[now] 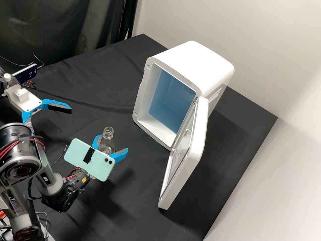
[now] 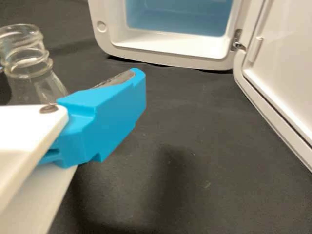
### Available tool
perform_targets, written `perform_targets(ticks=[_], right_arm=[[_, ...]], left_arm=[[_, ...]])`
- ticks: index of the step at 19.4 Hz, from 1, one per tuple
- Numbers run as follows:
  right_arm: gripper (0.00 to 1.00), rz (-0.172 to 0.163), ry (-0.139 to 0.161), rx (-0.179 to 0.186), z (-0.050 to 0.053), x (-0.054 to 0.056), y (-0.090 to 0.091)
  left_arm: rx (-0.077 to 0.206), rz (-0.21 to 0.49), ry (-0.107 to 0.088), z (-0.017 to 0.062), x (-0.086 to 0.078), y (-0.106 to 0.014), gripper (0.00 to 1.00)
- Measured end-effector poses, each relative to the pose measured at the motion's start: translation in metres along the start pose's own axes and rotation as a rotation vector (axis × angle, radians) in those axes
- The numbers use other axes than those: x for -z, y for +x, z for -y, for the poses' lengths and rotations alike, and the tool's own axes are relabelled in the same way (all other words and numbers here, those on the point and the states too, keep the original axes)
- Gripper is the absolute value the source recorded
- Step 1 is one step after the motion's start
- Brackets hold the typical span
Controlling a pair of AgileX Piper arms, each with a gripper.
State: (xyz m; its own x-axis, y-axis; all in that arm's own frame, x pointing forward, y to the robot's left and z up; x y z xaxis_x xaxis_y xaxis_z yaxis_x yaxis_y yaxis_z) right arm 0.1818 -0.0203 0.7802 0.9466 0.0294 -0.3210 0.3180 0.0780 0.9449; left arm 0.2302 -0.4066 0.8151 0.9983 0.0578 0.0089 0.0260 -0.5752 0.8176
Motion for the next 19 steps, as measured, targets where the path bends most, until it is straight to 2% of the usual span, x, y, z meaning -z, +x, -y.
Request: perform_targets(ticks=[2,6,7,11,13,19], right_arm=[[1.00,-0.013,-0.008,0.009,0.003,0.004,0.003],[1.00,-0.016,0.003,0.045,0.012,0.007,0.007],[1.00,-0.012,0.010,0.052,0.014,0.007,0.009],[1.00,0.010,-0.004,0.067,0.023,0.010,0.014],[1.00,0.033,0.007,0.061,0.026,0.010,0.016],[1.00,0.061,-0.018,0.066,0.034,0.013,0.020]], left_arm=[[0.000,0.000,0.000,0.0000,0.000,0.000,1.00],[0.000,0.000,0.000,0.0000,0.000,0.000,1.00],[0.000,0.000,0.000,0.0000,0.000,0.000,1.00],[0.000,0.000,0.000,0.0000,0.000,0.000,1.00],[0.000,0.000,0.000,0.0000,0.000,0.000,1.00],[0.000,0.001,0.000,0.0001,0.000,0.000,1.00]])
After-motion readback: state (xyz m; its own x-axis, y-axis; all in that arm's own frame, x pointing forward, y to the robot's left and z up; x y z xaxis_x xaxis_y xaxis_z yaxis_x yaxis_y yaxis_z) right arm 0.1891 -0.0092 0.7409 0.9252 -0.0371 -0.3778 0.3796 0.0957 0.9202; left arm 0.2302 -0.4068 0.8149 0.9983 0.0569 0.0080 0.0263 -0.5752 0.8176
